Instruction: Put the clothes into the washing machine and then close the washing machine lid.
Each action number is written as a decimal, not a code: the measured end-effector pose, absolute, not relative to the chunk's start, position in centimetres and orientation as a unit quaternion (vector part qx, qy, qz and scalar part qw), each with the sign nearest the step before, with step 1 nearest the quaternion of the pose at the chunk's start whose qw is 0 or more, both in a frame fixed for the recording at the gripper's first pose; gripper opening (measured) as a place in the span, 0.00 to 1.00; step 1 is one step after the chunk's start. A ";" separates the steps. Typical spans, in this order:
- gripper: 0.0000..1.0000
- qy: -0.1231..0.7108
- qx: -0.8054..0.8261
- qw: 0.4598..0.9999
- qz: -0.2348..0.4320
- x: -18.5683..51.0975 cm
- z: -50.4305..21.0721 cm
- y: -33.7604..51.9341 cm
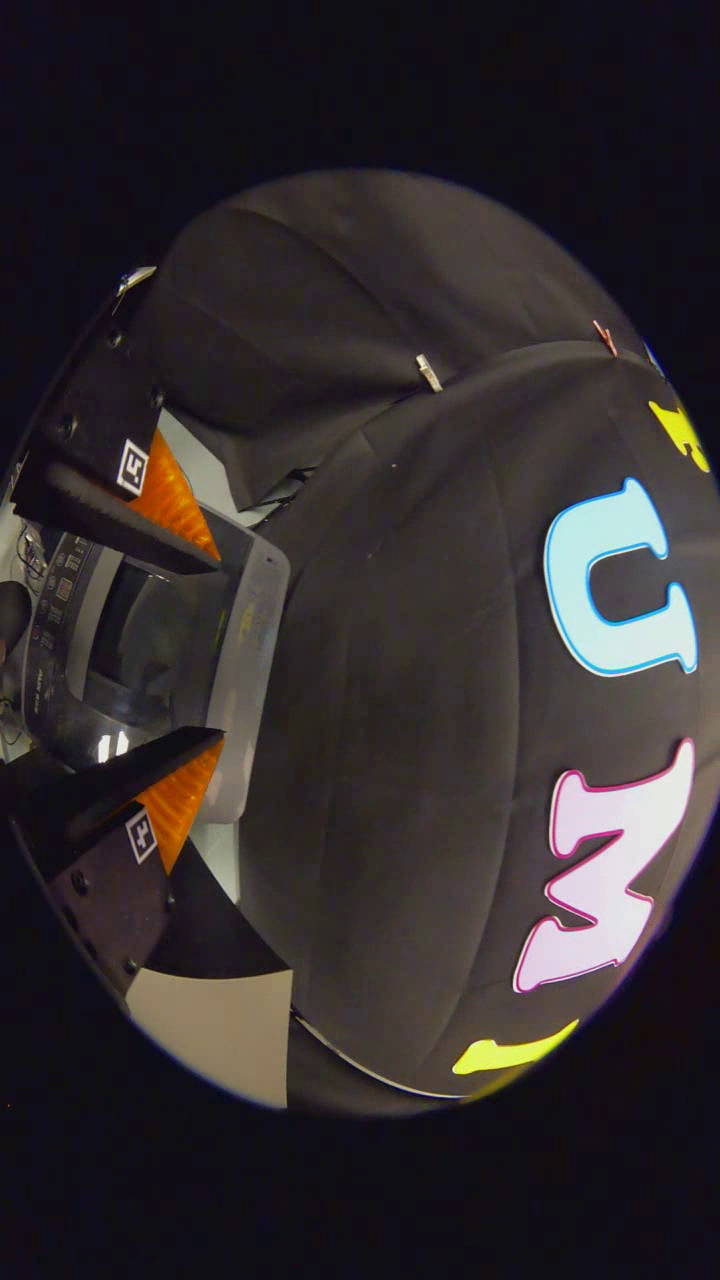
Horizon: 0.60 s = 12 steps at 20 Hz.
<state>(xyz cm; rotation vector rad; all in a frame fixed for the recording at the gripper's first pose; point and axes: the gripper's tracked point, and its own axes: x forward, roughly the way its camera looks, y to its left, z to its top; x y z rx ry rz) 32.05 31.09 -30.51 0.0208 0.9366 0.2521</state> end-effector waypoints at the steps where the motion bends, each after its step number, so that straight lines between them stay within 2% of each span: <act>1: 0.97 0.445 0.013 0.887 0.126 32.0 -30.1 31.3; 12: 0.97 0.334 0.020 0.933 0.130 29.2 -20.5 28.6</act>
